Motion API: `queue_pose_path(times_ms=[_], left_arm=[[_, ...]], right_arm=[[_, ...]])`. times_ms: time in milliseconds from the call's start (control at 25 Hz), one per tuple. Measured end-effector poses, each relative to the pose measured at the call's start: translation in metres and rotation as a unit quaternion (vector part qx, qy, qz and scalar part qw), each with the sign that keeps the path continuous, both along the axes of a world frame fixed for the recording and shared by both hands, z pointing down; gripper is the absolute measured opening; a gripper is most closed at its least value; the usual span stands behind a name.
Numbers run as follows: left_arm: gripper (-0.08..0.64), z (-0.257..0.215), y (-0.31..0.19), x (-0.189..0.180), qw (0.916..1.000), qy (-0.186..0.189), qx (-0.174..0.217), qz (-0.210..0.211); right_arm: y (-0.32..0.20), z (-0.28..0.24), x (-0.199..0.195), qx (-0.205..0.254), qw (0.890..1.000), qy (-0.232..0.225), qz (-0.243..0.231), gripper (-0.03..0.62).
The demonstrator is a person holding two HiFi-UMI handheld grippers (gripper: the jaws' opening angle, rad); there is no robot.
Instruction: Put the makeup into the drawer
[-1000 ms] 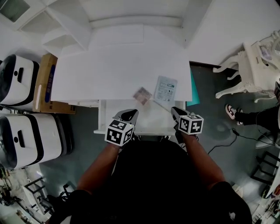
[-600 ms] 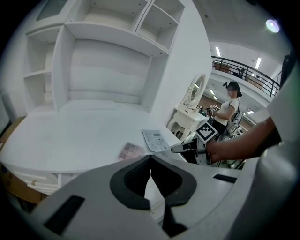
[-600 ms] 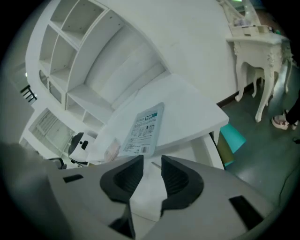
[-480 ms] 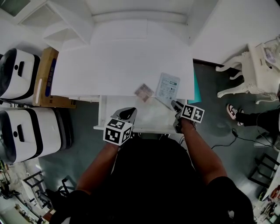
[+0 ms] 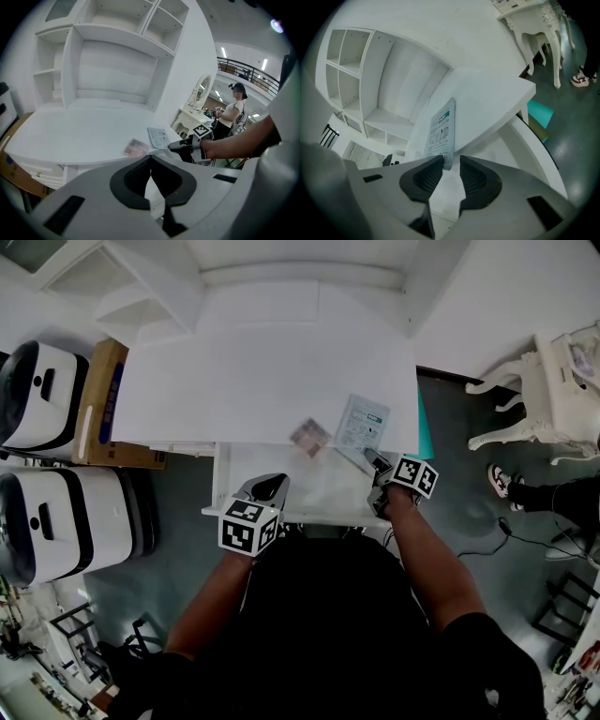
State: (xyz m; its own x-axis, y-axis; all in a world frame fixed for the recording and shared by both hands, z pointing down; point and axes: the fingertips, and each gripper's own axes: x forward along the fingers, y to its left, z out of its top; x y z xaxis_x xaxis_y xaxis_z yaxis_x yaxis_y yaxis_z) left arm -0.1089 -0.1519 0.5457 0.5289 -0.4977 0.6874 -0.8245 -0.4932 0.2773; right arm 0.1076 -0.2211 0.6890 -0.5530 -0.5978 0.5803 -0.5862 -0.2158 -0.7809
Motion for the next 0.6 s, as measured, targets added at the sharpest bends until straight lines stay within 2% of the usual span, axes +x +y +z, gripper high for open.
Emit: queue_pose_path(times_ms=[80,240,440,600], left_arm=[[0.011,-0.001,0.001,-0.001,1.0000,0.000,0.000,-0.001],[0.011,0.000,0.003,0.000,1.0000,0.002,0.001,0.002],[0.011,-0.001,0.001,0.004,0.9999,0.006,0.006,0.010],[0.011,-0.001,-0.001,0.006,0.9998,0.008,0.008,0.017]], right_arm=[[0.001,-0.003,-0.002,0.000,1.000,-0.003,0.000,0.116],[0.002,-0.011,-0.003,0.005,1.000,0.004,-0.002,0.057],[0.007,-0.016,0.001,0.008,1.000,0.020,0.002,0.040],[0.008,-0.029,0.003,0.028,0.999,0.023,0.000,0.033]])
